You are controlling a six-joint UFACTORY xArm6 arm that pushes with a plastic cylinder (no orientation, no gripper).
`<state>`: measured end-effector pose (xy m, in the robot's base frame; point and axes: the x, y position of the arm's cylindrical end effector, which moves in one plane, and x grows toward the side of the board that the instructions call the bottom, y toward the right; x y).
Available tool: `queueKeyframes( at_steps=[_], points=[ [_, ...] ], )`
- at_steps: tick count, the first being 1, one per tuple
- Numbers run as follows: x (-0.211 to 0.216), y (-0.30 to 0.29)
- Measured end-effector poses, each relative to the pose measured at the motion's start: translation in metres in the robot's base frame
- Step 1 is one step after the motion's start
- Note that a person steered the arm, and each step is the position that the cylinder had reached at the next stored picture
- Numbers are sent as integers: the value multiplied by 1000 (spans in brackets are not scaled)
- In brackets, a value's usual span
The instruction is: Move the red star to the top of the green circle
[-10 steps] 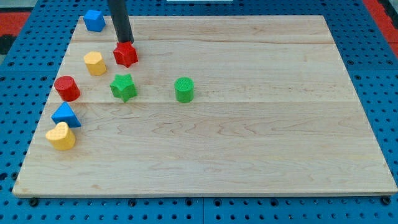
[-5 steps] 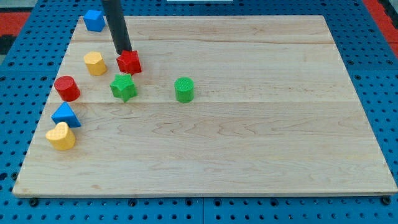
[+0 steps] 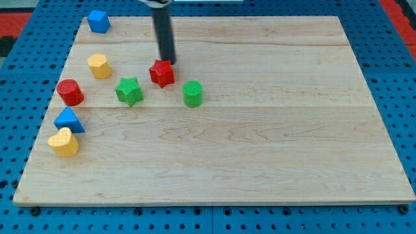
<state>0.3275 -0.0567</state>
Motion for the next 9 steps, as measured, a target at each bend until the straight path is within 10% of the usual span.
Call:
queueKeyframes(
  at_steps=[3, 6, 9],
  points=[
    [-3, 94],
    [7, -99],
    [36, 69]
  ],
)
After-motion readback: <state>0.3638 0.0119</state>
